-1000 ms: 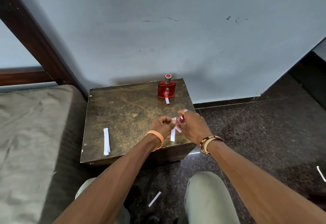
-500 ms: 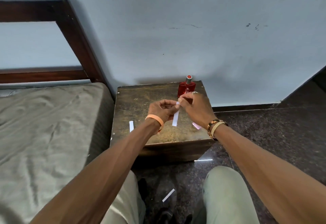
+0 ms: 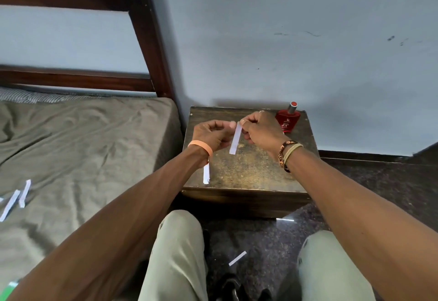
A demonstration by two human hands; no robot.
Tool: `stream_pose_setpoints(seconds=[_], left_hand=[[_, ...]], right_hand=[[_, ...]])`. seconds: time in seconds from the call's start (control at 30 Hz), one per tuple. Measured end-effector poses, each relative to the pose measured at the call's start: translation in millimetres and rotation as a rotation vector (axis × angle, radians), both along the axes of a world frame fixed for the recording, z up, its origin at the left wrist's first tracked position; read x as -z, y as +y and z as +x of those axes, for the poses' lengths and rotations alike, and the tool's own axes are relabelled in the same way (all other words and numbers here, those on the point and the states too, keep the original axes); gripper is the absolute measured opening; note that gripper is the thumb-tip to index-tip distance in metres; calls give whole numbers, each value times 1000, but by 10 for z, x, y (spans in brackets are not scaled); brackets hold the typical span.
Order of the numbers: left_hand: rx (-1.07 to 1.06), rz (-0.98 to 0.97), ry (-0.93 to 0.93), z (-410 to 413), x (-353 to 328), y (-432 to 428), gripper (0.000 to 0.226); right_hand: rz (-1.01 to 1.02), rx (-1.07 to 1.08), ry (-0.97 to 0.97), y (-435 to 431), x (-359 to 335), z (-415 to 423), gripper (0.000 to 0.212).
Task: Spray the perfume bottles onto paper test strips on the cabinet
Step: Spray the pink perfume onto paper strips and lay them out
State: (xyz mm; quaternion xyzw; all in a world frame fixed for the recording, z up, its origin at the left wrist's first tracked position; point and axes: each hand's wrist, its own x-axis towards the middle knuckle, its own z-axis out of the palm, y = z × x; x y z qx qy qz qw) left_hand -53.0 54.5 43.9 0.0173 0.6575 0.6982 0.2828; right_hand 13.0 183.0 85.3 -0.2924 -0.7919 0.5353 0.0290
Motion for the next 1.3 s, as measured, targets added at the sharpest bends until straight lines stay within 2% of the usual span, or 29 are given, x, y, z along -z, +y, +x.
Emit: stream_pose_setpoints(seconds=[0.03, 0.1, 0.13, 0.23, 0.27, 0.37, 0.4, 0.5, 0.53, 0.77, 0.8, 0.9, 0.93, 1.0, 1.03, 1.13, 1.17, 1.23, 1.27, 1.3], left_hand=[[-54, 15, -44, -28, -11, -12, 20], [-158, 30, -141, -88, -35, -33, 27], [-184, 20, -170, -109, -43, -39, 32], [-184, -68, -177, -99, -21, -42, 33], [-176, -85, -180, -72, -17, -32, 31], [-144, -115, -165, 1, -6, 0, 25], [-135, -115, -162, 29, -6, 13, 24], [-107, -115, -156, 95, 5, 40, 24], [-100, -121, -152, 105, -1, 56, 25], [-105, -141, -124, 126, -77, 66, 22], [-105, -138, -126, 126, -82, 62, 21], [-91, -124, -124, 109, -80, 50, 18], [-86, -126, -119, 110, -80, 44, 17], [-86, -130, -113, 115, -65, 32, 16], [-86, -132, -112, 112, -55, 31, 17], [-69, -142, -108, 122, -49, 41, 21], [-69, -146, -108, 129, -31, 42, 23], [-68, -151, -112, 142, -13, 41, 24], [-62, -154, -114, 151, -21, 41, 23], [-58, -157, -112, 154, -29, 44, 22]], right_hand=[[-91, 31, 19, 2, -42, -29, 14], [-437, 123, 43, 10, -124, -59, 15], [-522, 154, 19, 21, -131, -63, 16], [-339, 149, -94, 31, -117, 5, 15], [-406, 156, -52, 31, -160, 31, 15], [-890, 169, 169, 83, -334, 81, 11], [-910, 164, 165, 95, -356, 95, 11], [-516, 180, -32, 68, -230, 150, 12], [-490, 213, -25, 69, -193, 176, 12], [-596, 252, 53, 96, -209, 316, 9], [-649, 244, 89, 114, -247, 326, 8], [-972, 166, 236, 201, -396, 348, 7], [-924, 145, 201, 213, -405, 333, 8], [-579, 134, 11, 205, -360, 328, 12], [-494, 136, -17, 206, -353, 328, 13], [-730, 105, 116, 237, -382, 303, 13], [-691, 108, 97, 250, -386, 297, 14], [-327, 96, -67, 245, -322, 305, 15], [-250, 84, -82, 233, -262, 305, 14], [-275, 80, -67, 213, -239, 311, 13]])
